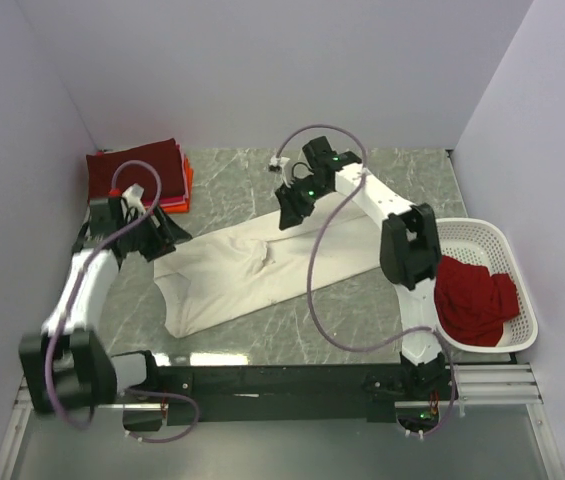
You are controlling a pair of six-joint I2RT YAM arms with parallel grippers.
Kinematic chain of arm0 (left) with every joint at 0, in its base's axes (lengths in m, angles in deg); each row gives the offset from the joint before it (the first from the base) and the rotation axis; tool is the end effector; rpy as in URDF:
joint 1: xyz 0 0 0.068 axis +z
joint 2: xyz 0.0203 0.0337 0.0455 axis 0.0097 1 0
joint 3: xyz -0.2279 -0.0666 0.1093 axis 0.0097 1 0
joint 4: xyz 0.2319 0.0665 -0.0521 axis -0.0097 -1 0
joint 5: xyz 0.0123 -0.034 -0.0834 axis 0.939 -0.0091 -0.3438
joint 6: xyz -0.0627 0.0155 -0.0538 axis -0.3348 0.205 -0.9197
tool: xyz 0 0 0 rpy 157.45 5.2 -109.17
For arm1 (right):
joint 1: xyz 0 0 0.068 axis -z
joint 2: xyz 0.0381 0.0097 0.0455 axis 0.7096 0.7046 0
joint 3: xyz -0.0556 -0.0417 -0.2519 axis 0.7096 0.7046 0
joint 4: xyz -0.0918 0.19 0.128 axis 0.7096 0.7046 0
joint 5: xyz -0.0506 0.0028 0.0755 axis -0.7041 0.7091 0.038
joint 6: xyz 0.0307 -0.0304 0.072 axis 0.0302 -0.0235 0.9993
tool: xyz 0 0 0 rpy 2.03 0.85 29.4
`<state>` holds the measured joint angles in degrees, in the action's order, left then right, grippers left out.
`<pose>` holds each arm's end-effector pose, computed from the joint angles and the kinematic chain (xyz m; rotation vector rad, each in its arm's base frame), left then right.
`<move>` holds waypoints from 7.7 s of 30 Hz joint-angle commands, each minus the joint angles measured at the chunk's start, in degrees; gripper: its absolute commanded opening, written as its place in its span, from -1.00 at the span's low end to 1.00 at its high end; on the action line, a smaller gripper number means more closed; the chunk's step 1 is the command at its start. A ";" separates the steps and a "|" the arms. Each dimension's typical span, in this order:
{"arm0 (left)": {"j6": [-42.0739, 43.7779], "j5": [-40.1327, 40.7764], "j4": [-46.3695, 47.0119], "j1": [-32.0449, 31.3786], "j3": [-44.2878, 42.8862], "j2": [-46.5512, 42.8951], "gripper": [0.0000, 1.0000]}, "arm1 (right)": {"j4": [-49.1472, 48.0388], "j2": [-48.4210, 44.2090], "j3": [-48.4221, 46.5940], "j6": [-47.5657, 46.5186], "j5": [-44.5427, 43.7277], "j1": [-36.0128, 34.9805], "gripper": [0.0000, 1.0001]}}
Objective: Fold and stack the t-shirts
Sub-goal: Fold the tshirt
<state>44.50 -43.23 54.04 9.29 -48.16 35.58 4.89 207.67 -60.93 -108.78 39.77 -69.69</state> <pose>0.2381 -0.0025 0.2400 -0.5021 2.2777 -0.8273 0.3809 0.2253 0.2176 -1.4121 2.0788 0.8599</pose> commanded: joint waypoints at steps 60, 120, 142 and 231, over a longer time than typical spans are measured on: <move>10.05 2.24 3.83 -10.14 -27.00 44.30 -0.77 | -16.05 10.58 2.92 40.79 3.19 -4.78 -0.06; 11.01 -2.60 5.15 -7.06 -24.36 42.72 -0.85 | -22.20 8.38 5.56 51.07 12.77 -6.01 -0.08; 11.54 -3.47 5.59 -6.80 -24.01 41.14 -0.91 | -21.41 5.05 1.96 45.89 8.47 -6.09 -1.00; -20.80 36.95 -28.15 -29.74 4.21 7.57 -0.99 | -6.03 -41.28 52.58 -44.72 -8.05 1.20 0.04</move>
<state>23.21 -5.42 28.34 -20.17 -42.85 44.19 -2.08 166.17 -8.38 -148.54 33.06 -69.56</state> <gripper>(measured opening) 0.032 0.520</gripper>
